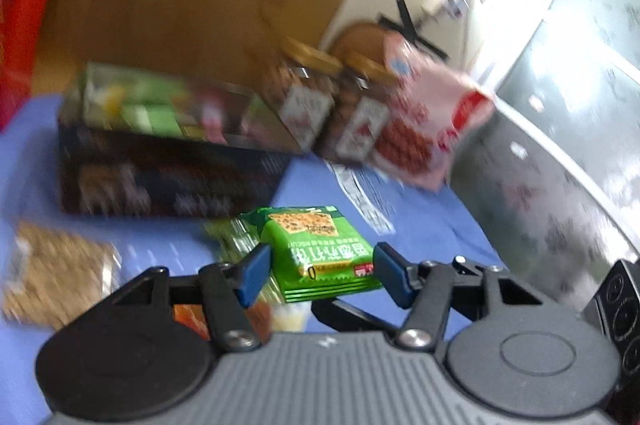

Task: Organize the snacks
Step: 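Drop the green biscuit packet into the black tin box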

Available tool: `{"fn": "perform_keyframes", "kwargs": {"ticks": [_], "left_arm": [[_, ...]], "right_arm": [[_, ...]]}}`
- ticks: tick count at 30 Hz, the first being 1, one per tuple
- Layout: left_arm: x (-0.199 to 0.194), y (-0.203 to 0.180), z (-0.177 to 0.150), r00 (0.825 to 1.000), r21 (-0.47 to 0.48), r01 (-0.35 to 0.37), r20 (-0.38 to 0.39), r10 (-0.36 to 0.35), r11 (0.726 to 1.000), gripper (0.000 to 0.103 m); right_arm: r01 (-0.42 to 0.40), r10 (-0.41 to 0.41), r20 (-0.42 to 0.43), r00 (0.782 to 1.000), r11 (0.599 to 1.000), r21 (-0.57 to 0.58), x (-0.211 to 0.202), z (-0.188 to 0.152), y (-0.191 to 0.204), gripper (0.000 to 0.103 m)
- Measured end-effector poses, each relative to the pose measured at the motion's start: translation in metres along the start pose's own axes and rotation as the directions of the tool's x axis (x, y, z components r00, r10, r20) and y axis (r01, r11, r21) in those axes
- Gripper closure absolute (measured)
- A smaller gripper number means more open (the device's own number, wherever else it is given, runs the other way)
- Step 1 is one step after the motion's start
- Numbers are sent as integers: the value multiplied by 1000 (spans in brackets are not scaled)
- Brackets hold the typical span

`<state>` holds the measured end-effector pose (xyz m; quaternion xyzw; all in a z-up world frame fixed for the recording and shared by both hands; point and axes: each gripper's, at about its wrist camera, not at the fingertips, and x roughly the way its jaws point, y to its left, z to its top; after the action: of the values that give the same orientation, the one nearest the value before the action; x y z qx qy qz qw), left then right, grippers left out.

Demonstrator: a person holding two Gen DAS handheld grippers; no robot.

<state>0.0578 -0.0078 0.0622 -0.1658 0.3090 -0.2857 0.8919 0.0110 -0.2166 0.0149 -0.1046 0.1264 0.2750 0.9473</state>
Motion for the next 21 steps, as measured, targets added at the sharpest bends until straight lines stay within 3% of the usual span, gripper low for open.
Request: {"fn": "perform_keyframes", "kwargs": {"ticks": [6, 12, 16, 21], "left_arm": [[11, 14, 52, 994, 9, -72, 87, 71, 997, 46], [48, 37, 85, 989, -23, -97, 110, 99, 995, 46], [77, 47, 91, 989, -38, -121, 75, 124, 992, 46], [88, 52, 77, 991, -49, -126, 30, 127, 991, 44]], "right_arm": [[2, -1, 74, 997, 1000, -14, 46, 32, -14, 59], [32, -35, 70, 997, 998, 48, 97, 47, -40, 59], [57, -61, 24, 998, 989, 140, 117, 35, -50, 59], [39, -42, 12, 999, 978, 207, 104, 34, -59, 56]]}}
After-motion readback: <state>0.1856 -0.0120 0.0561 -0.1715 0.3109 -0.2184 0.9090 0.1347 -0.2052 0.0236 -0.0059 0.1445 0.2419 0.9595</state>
